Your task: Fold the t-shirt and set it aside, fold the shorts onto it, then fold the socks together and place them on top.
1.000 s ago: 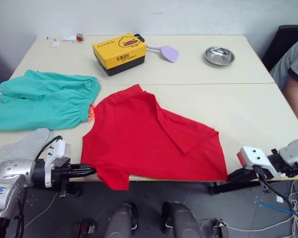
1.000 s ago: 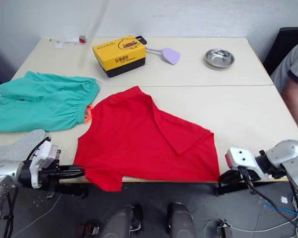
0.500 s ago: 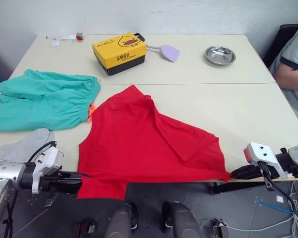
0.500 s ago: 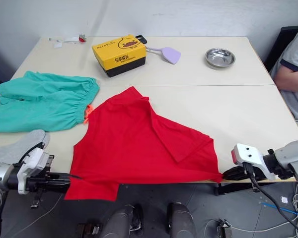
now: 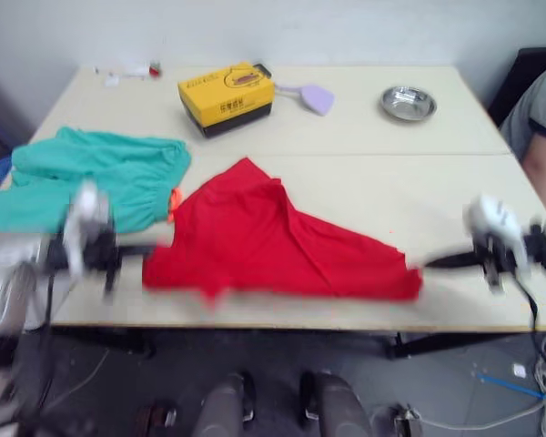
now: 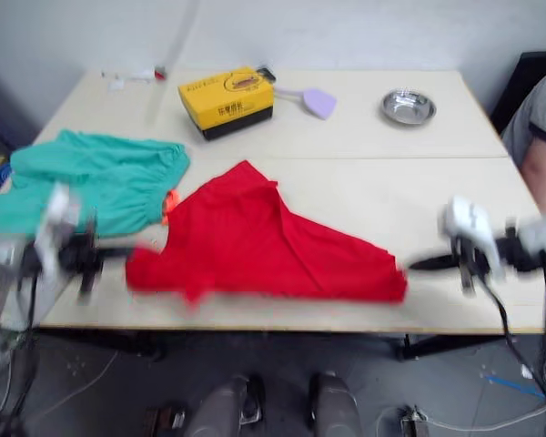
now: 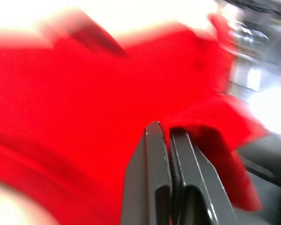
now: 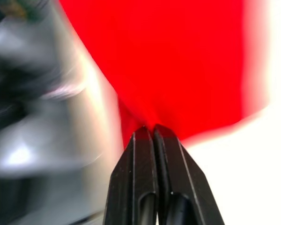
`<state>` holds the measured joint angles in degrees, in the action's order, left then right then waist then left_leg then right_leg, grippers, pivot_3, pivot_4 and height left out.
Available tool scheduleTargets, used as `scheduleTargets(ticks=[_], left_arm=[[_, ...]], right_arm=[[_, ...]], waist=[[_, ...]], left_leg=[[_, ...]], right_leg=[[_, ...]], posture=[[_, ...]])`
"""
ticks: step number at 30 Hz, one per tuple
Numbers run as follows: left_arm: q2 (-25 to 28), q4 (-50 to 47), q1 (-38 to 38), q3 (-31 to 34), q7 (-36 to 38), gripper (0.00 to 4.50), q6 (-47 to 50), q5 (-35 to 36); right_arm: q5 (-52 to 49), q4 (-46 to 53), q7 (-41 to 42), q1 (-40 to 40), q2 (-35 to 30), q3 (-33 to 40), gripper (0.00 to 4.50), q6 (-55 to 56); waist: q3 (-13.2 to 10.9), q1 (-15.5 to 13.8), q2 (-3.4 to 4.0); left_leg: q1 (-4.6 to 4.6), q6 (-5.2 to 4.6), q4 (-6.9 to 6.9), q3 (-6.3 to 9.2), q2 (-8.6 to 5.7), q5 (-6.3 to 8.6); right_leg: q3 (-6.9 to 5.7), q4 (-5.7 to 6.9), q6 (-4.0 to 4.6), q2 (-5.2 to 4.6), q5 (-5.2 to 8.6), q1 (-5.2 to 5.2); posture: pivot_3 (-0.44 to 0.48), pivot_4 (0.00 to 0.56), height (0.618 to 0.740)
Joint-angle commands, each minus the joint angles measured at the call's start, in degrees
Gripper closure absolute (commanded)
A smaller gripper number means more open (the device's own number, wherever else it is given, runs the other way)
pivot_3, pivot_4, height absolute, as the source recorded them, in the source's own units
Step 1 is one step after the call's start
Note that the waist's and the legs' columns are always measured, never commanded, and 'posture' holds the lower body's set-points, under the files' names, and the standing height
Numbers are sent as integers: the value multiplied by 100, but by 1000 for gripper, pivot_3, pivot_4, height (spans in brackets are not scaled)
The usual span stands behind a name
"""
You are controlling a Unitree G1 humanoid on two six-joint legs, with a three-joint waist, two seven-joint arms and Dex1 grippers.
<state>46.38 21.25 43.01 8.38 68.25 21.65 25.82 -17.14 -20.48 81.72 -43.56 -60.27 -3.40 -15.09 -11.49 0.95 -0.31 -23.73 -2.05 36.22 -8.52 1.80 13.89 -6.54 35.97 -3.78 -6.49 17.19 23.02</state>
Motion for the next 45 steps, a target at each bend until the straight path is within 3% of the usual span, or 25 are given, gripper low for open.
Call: scheduleTargets(ticks=[1, 5, 8, 10, 12, 14, 17, 21, 23, 25, 29, 35, 43, 45], left_arm=[[-364, 2073, 2122, -198, -899, 4500, -1451, -903], [-575, 4344, 4625, -171, -2881, 4500, -2950, -1711], [-455, 4959, 5747, 163, -3768, 4500, -3733, -1750], [-373, 5067, 6269, 479, -3604, 4500, -4051, -1527], [-388, 5044, 6253, 723, -2629, 4500, -4106, -1252], [-392, 4965, 5893, 809, -1732, 4500, -4088, -1121], [-368, 4484, 4712, 828, -399, 4500, -4002, -885], [-289, 2958, 2833, 673, 809, 4500, -3264, -511], [136, 463, 379, 450, 1374, 4500, -1286, 267], [448, -1540, -1694, 418, 1430, 4500, 36, 914], [547, -3254, -3455, 474, 1010, 4500, 536, 1110], [367, -3837, -4287, 140, 746, 4500, 311, 779], [81, -3571, -3890, 119, 323, 4500, 141, 798], [-72, -3657, -3706, 11, 64, 4098, 216, 753]], right_arm=[[948, -1697, -1622, -1875, 508, 132, 4486, 1489], [2065, -3686, -4149, -4131, 899, 54, 4486, 3517], [2492, -4437, -5025, -5033, 934, -3, 4486, 4240], [2743, -4655, -5478, -5307, 886, -38, 4486, 4702], [2788, -4805, -5400, -5197, 832, 0, 4486, 4860], [2749, -4900, -5151, -4906, 771, 62, 4486, 4887], [2441, -4915, -4595, -4117, 707, 283, 4486, 4786], [2254, -4682, -3793, -2887, 598, 355, 4486, 4767], [2123, -4456, -3218, -1846, 485, 384, 4486, 4681], [1955, -4144, -2922, -927, 412, 480, 4486, 4674], [1546, -3366, -2591, 128, 357, 707, 4486, 4259], [1234, -2291, -1959, 1671, 22, 872, 4486, 3913], [789, -752, -1826, 2737, -16, 1229, 4486, 2867], [813, -610, -1899, 2825, -7, 1284, 4500, 2772]], waist=[[3, 30, -20], [-10, 84, -37], [-17, 107, -44], [-21, 131, -49], [-21, 141, -49], [-20, 137, -46], [-25, 103, -34], [-65, 111, -34], [-92, 157, -34], [-86, 248, -32], [-104, 228, -23], [-93, 94, 1], [-89, 84, 5], [-89, 70, 6]], left_leg=[[-31, 25, 2, -10, -4, -21], [-157, -20, -1, -74, -15, -52], [-190, -26, -21, -113, -27, -29], [-179, -35, -17, -122, -12, 20], [-177, -48, -16, -138, -11, 46], [-154, -61, -6, -153, -16, 67], [-126, -82, 47, -184, -16, 81], [-147, -127, 139, -210, -5, 62], [-150, -145, 168, -193, 4, 40], [-117, -139, 158, -187, -2, 45], [-53, -124, 169, -160, 0, 75], [61, -58, 155, -137, -7, 101], [53, -58, 115, -149, -5, 92], [52, -72, 113, -150, -6, 82]], right_leg=[[5, 7, -11, 1, -7, 38], [-15, 28, -37, 11, -9, 173], [-100, 58, -45, -7, -6, 258], [-149, 81, -49, -4, -4, 262], [-199, 80, -56, -11, 0, 265], [-246, 83, -59, -23, 2, 244], [-249, 77, -79, -27, 14, 179], [-219, 88, -86, -27, 8, 149], [-185, 104, -77, -30, -41, 158], [-104, 108, -80, -35, -42, 142], [-70, 115, -68, -63, -13, 91], [-91, 108, -33, -91, -3, -3], [-95, 108, -21, -95, 4, 28], [-96, 108, -21, -94, 4, 30]], posture=[[0, 150, 740], [0, 150, 740], [0, 150, 740], [0, 150, 740], [0, 150, 740], [0, 150, 740], [0, 150, 740], [0, 150, 740], [0, 150, 740], [0, 150, 740], [0, 150, 740], [0, 150, 740], [0, 150, 740], [0, 150, 740]])
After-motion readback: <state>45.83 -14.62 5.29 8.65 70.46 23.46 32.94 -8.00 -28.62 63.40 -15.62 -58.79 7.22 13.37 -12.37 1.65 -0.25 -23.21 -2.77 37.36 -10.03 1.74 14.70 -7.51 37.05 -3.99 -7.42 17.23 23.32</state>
